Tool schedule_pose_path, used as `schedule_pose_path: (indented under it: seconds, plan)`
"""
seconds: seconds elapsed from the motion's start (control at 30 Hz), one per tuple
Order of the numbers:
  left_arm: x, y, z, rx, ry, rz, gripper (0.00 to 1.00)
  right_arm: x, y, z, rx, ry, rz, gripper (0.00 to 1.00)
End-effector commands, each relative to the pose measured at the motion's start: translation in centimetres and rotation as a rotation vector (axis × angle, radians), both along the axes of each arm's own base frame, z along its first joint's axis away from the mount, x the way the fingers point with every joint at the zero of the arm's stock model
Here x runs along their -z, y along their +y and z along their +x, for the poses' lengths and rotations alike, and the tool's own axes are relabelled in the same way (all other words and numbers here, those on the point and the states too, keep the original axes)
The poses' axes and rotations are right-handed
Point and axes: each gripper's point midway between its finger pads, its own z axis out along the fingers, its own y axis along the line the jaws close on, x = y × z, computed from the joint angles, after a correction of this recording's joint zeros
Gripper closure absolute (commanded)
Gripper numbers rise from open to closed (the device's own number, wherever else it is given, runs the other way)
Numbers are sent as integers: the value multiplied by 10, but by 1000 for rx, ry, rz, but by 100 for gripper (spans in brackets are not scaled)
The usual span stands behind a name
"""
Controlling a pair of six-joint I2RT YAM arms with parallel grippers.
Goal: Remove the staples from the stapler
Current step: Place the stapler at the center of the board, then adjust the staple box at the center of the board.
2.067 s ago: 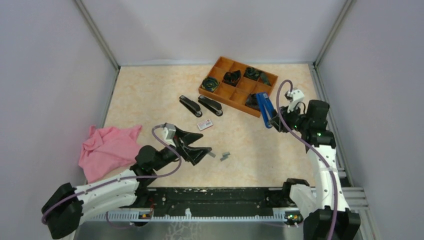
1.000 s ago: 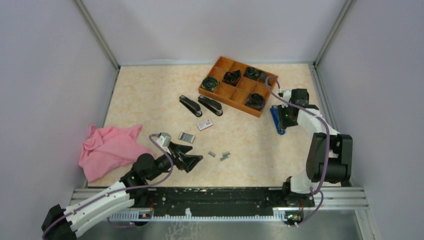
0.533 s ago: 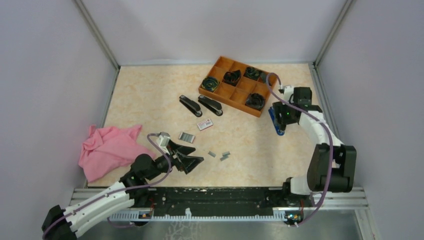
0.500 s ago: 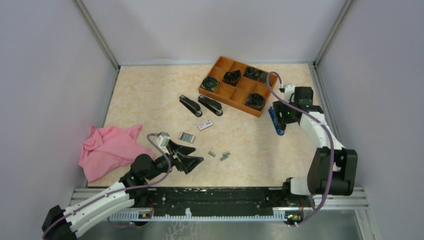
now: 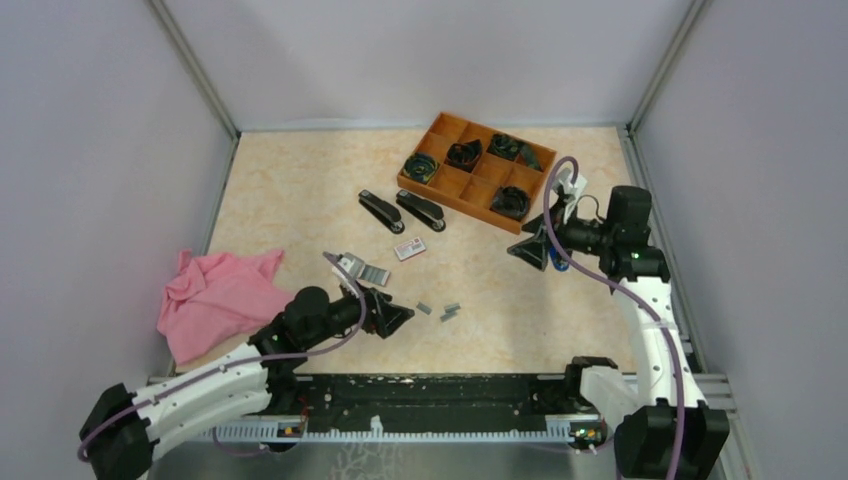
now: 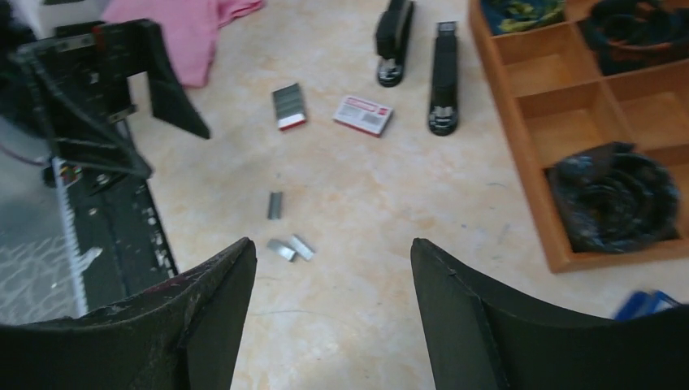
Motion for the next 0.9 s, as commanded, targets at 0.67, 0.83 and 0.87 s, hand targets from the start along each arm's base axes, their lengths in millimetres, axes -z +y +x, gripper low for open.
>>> schedule_pose_path:
  seconds: [0.67, 0.83, 0.87]
  plan:
    - [38, 43, 126, -280, 107, 736, 40, 2, 16, -40, -186, -99, 8, 29]
    - [41, 69, 157, -351, 176, 574, 48, 3, 15, -39, -181, -96, 7, 29]
    - [41, 75, 163, -374, 198, 542, 51, 3, 15, -39, -182, -95, 7, 29]
